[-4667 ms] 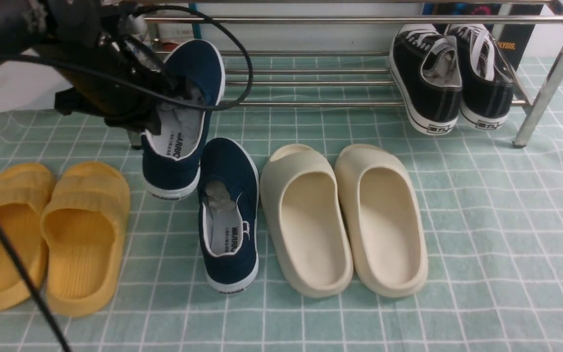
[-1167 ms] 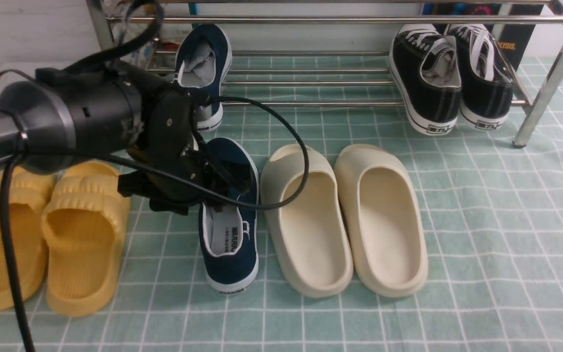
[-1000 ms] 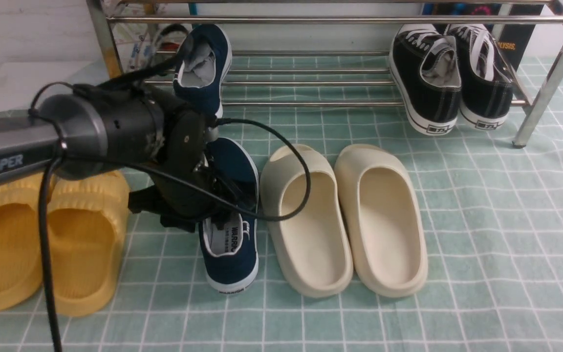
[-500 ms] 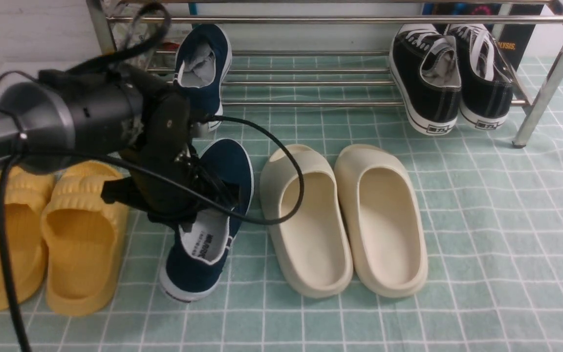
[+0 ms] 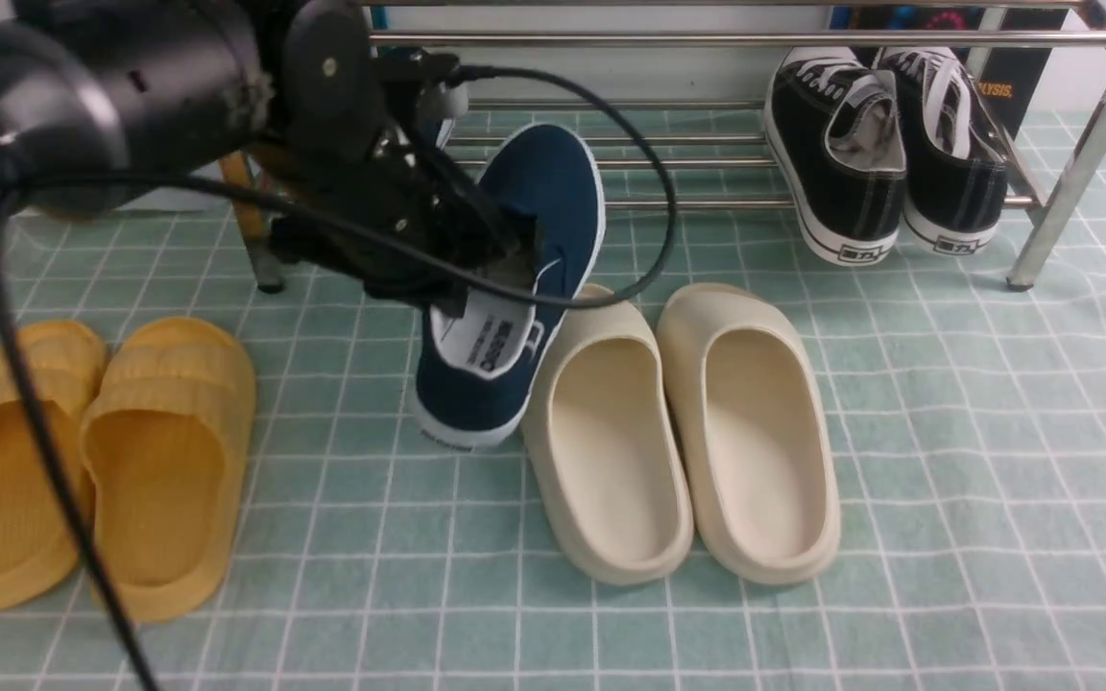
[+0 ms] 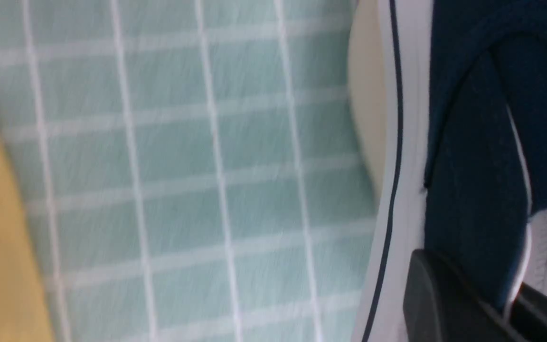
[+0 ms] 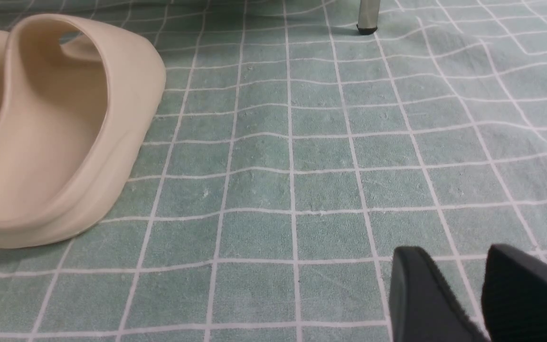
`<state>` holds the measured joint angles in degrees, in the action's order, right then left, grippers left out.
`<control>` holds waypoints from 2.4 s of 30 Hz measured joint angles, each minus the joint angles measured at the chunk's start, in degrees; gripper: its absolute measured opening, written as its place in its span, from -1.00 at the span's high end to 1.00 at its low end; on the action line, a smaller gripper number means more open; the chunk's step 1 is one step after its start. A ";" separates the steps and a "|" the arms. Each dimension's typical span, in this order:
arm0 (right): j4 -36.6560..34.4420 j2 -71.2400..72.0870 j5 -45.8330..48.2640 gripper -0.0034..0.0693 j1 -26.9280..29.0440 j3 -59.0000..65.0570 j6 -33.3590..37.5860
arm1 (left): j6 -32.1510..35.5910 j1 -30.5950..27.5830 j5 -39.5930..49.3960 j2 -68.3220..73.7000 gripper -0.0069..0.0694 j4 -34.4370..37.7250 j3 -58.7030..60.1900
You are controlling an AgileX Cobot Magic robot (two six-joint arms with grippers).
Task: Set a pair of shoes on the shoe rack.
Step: Use the left arm to put a shoe into the shoe rack
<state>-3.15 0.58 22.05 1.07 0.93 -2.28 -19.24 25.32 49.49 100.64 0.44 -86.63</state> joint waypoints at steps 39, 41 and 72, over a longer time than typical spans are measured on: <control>0.00 0.00 0.00 0.25 0.00 0.00 0.00 | -3.42 -7.50 -3.81 32.07 0.32 0.75 -44.49; 0.00 0.00 0.00 0.25 0.00 0.00 0.00 | -3.42 -7.50 -4.03 32.07 0.24 0.68 -44.69; 0.00 0.00 0.00 0.25 0.00 0.00 0.00 | 7.44 -6.69 17.81 24.63 0.85 5.16 -44.41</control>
<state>-3.15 0.58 22.05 1.07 0.93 -2.28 -11.80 18.63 67.30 125.27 5.60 -131.04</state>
